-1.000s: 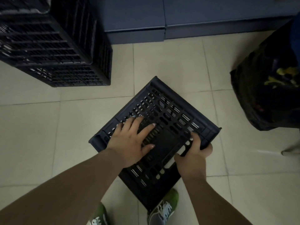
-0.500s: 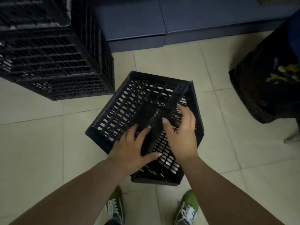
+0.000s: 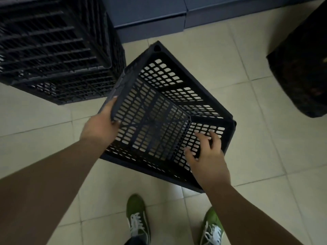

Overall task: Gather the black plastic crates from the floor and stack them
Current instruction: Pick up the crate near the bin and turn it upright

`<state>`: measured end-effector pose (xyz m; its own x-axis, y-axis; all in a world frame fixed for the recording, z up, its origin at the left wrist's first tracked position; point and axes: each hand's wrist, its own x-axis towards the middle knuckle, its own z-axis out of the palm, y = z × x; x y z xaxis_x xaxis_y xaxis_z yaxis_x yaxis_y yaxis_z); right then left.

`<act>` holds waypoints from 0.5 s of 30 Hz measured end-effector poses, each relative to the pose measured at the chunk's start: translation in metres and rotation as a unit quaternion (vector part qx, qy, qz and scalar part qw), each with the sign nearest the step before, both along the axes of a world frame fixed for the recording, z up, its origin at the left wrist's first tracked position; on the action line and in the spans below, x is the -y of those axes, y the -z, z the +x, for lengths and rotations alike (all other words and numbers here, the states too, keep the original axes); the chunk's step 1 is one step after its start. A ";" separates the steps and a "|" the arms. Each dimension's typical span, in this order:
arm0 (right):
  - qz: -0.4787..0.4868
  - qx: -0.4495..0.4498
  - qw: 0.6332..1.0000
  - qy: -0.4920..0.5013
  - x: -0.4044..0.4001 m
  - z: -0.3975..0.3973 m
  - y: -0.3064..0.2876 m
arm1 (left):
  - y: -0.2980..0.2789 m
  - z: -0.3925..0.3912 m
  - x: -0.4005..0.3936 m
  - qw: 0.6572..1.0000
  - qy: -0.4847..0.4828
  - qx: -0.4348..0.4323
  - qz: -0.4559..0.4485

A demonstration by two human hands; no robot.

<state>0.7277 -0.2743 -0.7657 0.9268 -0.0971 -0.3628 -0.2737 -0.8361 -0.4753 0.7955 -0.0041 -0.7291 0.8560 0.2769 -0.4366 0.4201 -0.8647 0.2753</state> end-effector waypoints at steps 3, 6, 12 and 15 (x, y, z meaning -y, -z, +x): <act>-0.049 -0.025 0.997 -0.056 0.006 -0.004 0.014 | 0.023 -0.012 -0.011 0.996 -0.084 0.024 0.005; -0.090 -0.040 0.990 -0.105 0.010 -0.008 0.032 | 0.049 -0.034 -0.016 0.987 -0.160 0.006 -0.006; -0.101 -0.054 0.983 -0.145 0.013 -0.010 0.070 | 0.127 -0.083 -0.039 0.962 -0.246 -0.082 0.083; -0.122 -0.063 0.976 -0.168 0.019 -0.013 0.087 | 0.159 -0.115 -0.034 0.954 -0.263 -0.131 0.063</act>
<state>0.7144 -0.2935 -0.8527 0.8707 0.1072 -0.4800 -0.0076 -0.9729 -0.2310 0.6808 0.0300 -0.8880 0.4511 0.7020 -0.5511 0.8449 -0.5349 0.0102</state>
